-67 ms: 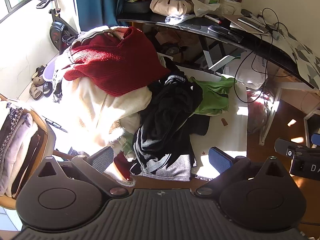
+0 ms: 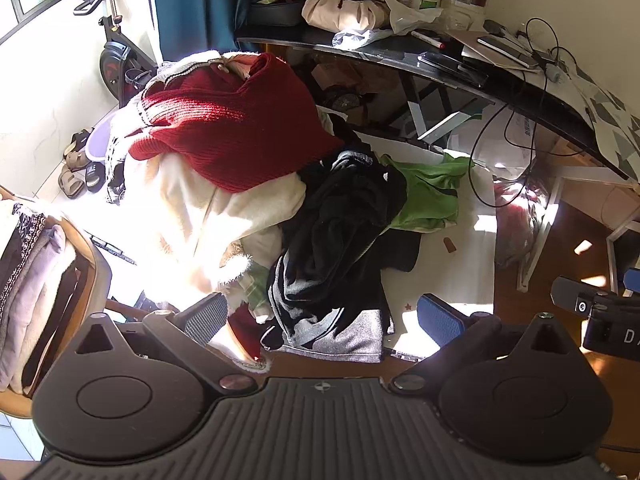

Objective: Fold clothes
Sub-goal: 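Move both grippers toward the clothes pile on the table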

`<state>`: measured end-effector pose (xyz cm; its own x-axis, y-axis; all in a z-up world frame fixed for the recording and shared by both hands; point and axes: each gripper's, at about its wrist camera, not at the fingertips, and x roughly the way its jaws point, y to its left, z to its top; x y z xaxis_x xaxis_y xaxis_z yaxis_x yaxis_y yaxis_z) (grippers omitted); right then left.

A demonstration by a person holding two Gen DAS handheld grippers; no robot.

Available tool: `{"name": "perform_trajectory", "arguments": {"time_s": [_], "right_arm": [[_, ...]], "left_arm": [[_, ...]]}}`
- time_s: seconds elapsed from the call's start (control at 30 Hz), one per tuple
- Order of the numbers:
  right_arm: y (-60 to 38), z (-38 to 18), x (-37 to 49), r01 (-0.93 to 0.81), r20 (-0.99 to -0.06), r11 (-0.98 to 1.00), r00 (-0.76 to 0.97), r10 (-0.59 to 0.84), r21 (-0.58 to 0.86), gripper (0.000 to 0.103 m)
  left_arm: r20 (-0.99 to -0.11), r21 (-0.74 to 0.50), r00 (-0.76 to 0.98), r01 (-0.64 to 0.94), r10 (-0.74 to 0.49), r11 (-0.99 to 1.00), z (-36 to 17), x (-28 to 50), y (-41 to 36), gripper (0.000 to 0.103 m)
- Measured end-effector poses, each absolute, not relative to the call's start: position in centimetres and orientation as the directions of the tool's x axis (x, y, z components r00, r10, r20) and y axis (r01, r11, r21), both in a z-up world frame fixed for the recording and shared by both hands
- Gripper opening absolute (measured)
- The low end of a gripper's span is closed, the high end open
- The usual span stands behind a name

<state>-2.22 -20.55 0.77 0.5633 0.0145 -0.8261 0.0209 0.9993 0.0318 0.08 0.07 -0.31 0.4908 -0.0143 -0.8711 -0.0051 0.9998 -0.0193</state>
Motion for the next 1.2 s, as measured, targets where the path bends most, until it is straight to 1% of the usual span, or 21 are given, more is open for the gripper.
{"name": "perform_trajectory", "arguments": {"time_s": [0.07,0.13,0.3,0.6,0.77,0.93,1.03,1.13,1.2], "right_arm": [[-20.1,0.5,-2.6,0.021,-0.823,0.999,0.568,0.017,0.035,0.102],[-20.1,0.8,-2.5,0.019,-0.824,0.999,0.566,0.019,0.036,0.102],[-19.9,1.7,-2.2,0.014,-0.830,0.999,0.557,0.026,0.041,0.102],[-18.6,2.2,-3.1,0.003,-0.828,0.999,0.560,0.033,0.042,0.102],[-18.4,2.9,-3.3,-0.019,-0.809,0.999,0.586,0.053,0.051,0.102],[-18.3,3.6,-3.4,-0.046,-0.786,0.998,0.615,0.068,0.050,0.102],[-18.2,3.7,-3.4,-0.044,-0.778,0.999,0.627,0.049,0.027,0.102],[-18.8,4.3,-2.6,-0.036,-0.771,0.999,0.635,0.042,0.025,0.102],[-18.6,3.6,-2.9,-0.035,-0.771,0.999,0.636,0.044,0.029,0.102]], "left_arm": [[-0.877,-0.024,0.481,-0.005,-0.019,1.000,-0.6,0.1,0.1,0.103],[-0.880,-0.065,0.471,-0.008,-0.053,0.998,0.0,0.4,1.5,0.103],[-0.874,-0.040,0.484,0.012,-0.041,0.999,-0.2,-0.3,1.8,0.103],[-0.873,-0.075,0.484,-0.006,-0.063,0.997,-0.7,-1.2,3.8,0.103],[-0.870,-0.066,0.489,-0.006,-0.055,0.998,-0.5,-1.5,4.1,0.103],[-0.867,-0.086,0.494,-0.035,-0.057,0.996,-0.3,-1.5,4.7,0.103],[-0.864,-0.063,0.503,-0.061,-0.024,0.996,-0.1,-1.2,5.1,0.103],[-0.855,-0.063,0.517,-0.061,-0.023,0.996,0.4,-0.8,5.1,0.103],[-0.847,-0.072,0.530,-0.060,-0.029,0.996,0.8,-0.6,5.1,0.103]]}}
